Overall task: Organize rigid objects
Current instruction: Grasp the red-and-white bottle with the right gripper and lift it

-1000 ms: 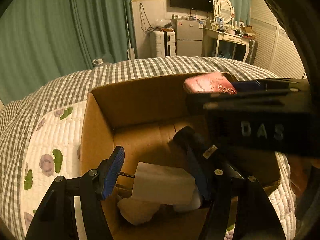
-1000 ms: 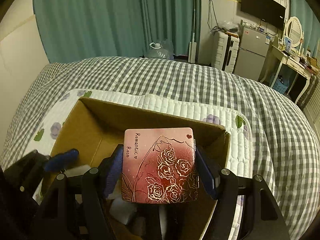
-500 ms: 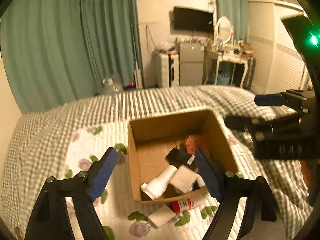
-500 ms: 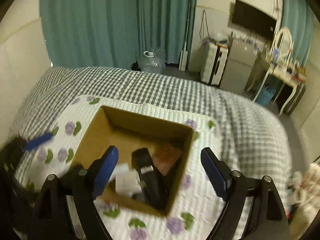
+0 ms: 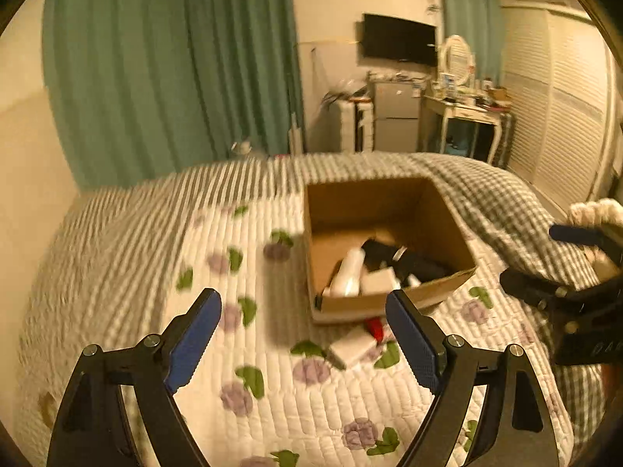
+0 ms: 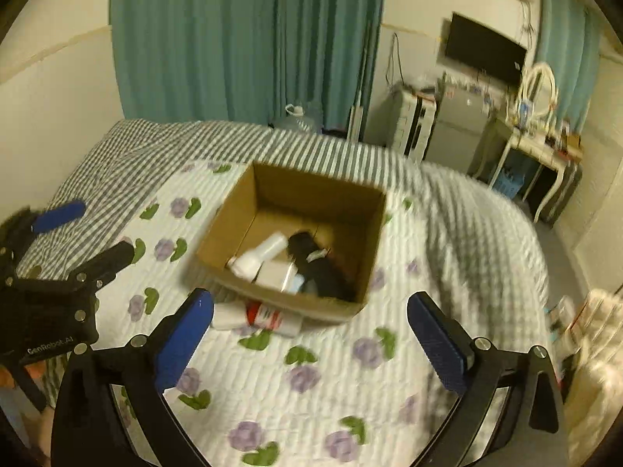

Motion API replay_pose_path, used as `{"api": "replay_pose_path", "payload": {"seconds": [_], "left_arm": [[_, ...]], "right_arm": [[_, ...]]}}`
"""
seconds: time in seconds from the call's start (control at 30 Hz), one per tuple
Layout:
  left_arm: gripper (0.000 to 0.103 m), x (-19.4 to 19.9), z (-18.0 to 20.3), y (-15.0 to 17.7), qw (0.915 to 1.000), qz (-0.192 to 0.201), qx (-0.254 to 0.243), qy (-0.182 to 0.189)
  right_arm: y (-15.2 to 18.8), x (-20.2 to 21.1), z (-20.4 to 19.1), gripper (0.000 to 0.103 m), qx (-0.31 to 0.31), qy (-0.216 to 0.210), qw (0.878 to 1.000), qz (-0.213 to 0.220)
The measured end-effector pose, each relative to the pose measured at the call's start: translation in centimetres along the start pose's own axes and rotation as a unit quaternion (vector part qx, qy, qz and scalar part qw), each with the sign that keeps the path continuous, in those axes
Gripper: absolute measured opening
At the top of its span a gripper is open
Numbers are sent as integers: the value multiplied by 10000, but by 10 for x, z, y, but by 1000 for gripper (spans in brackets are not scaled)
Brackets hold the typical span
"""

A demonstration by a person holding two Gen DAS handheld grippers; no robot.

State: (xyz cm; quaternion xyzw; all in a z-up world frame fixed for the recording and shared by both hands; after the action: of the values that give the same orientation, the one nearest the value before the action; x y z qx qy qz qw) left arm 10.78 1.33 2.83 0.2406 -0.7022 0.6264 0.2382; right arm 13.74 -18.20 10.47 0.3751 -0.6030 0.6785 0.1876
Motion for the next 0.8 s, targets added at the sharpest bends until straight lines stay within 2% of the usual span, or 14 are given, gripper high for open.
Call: {"api": "replay_pose_path", "payload": {"seconds": [0.1,0.37,0.5,0.6,0.63,0.7,0.73,0.8], "left_arm": [[89,-32,-3,21,9992,-309,200,160],[89,-104,-26,68,9966,-789,221,-97],[89,-124,-39,77,9949,-941,334,-122],[89,-131,-41,81,9943,-1013,338,-42],[89,-132,-39,82,9942,-1028,311,-1],[89,-132,-32,84,9937,-1103,168,64],[89,-132,-28,84,9933,-1146,110,87],[89,-129,-19,84,9923,-1207,66,279]], "right_arm": [[18,-39,-6,100,-247,15,9994,-255],[53,-148,-16,100,-725,56,9944,-771],[64,-194,-24,100,-740,119,9920,-1014],[69,-217,-20,99,-1046,12,9876,-1170],[70,-222,-17,97,-1153,-23,9864,-1173],[72,-225,-10,79,-1414,-324,9831,-1118],[72,-225,-9,79,-1469,-474,9819,-1102],[74,-219,-8,79,-1411,-414,9836,-1040]]}}
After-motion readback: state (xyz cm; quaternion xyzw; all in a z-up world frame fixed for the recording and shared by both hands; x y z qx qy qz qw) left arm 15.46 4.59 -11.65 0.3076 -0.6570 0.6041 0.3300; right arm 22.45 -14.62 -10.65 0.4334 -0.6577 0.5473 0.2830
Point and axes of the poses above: each gripper's, at about its wrist camera, not at the fingertips, and x roughly against the way its jaws point, z to its right, y to its underside, the point moved 2 cm from there along -x, roughly the way its jaws point, and after that the axes turned 3 degrees about -x, right-handed, at the moved point
